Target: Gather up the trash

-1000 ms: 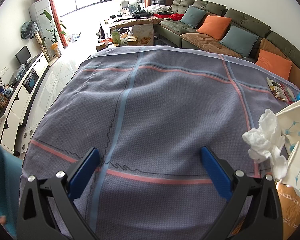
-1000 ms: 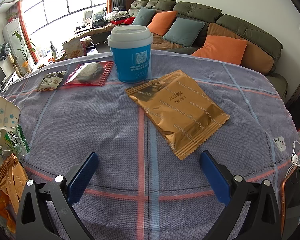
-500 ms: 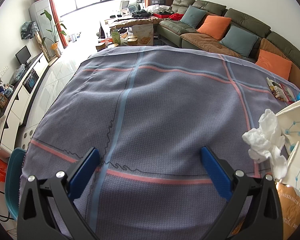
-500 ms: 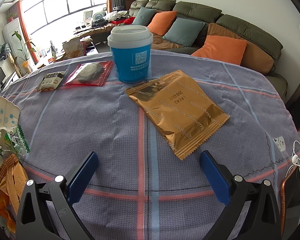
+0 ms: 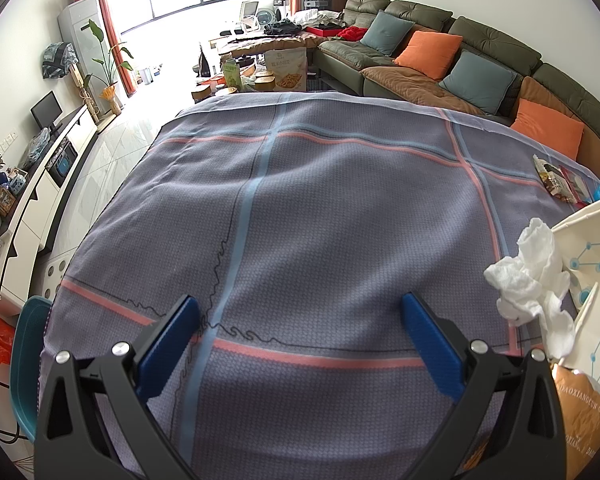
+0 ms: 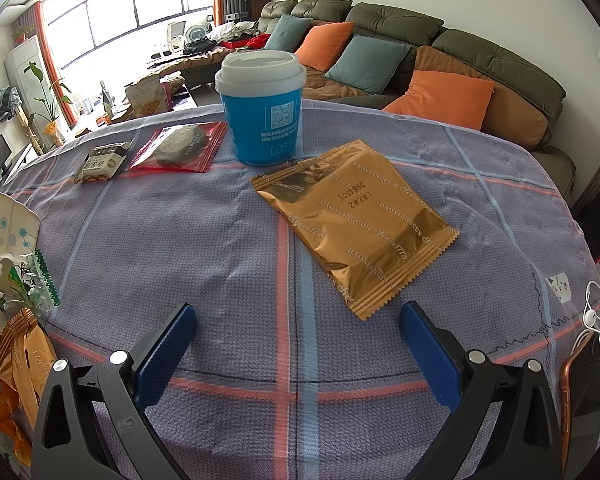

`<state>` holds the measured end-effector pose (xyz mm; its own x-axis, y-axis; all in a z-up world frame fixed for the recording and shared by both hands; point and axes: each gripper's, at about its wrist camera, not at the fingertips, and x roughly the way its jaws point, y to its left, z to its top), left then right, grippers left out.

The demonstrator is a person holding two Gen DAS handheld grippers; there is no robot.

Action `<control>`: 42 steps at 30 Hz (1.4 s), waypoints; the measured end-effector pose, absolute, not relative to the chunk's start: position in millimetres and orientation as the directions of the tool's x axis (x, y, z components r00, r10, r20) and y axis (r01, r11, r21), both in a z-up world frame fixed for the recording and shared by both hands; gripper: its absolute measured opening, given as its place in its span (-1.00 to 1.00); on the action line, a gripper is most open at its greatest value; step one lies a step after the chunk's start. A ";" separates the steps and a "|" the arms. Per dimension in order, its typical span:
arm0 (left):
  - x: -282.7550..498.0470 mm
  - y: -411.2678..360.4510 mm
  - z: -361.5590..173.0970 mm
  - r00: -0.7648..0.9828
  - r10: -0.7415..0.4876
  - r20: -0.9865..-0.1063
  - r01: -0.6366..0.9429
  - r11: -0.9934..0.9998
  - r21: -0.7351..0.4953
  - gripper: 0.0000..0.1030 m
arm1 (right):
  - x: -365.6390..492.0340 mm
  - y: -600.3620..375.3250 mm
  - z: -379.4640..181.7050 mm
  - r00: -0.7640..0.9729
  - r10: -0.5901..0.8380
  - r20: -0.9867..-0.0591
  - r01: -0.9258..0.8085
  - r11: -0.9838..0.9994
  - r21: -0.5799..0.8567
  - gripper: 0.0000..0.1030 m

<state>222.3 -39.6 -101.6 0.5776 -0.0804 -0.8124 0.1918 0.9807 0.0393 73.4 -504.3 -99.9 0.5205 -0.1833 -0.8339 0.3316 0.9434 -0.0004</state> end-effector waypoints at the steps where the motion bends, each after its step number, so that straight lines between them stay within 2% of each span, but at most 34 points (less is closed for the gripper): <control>1: 222.2 -39.6 -101.6 0.578 -0.080 -0.812 0.192 0.981 0.039 0.95 | 73.4 -504.3 -99.9 0.521 -0.183 -0.834 0.332 0.943 -0.001 0.95; 11: 223.1 -39.5 -100.0 0.576 -0.079 -0.814 0.184 0.982 0.035 0.95 | 73.5 -497.6 -96.8 0.497 -0.243 -0.833 0.413 0.911 -0.020 0.93; 15: 217.8 -31.5 -95.4 0.601 -0.070 -0.796 0.152 0.988 0.028 0.94 | 52.7 -471.3 -68.7 0.603 -0.288 -0.744 0.437 0.899 0.007 0.93; 17: 206.1 -20.1 -84.6 0.656 -0.061 -0.752 0.107 0.994 0.013 0.94 | 40.8 -448.9 -51.1 0.684 -0.247 -0.686 0.389 0.919 0.058 0.93; 21: 170.0 -8.1 -58.0 0.760 -0.049 -0.649 0.062 0.998 -0.003 0.94 | 20.3 -386.5 -22.1 0.803 -0.200 -0.562 0.265 0.964 0.036 0.93; 24: 133.7 -13.4 -38.8 0.830 -0.042 -0.556 0.067 0.997 0.025 0.94 | 9.4 -344.9 -11.3 0.859 -0.135 -0.493 0.175 0.984 0.037 0.93; 28: 100.3 -26.1 -25.7 0.876 -0.057 -0.479 0.093 0.994 0.050 0.94 | 4.2 -310.3 -3.8 0.902 -0.092 -0.422 0.122 0.992 0.044 0.93; 42: 33.1 -51.6 -17.3 0.949 -0.092 -0.302 0.115 0.992 0.057 0.94 | -21.6 -273.1 -5.0 0.942 -0.102 -0.321 0.110 0.994 0.005 0.93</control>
<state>33.1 -51.6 -17.3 0.9489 -0.0925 -0.3018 0.1149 0.9917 0.0572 -21.6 -273.1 -5.0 0.9417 -0.1021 -0.3205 0.1096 0.9940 0.0052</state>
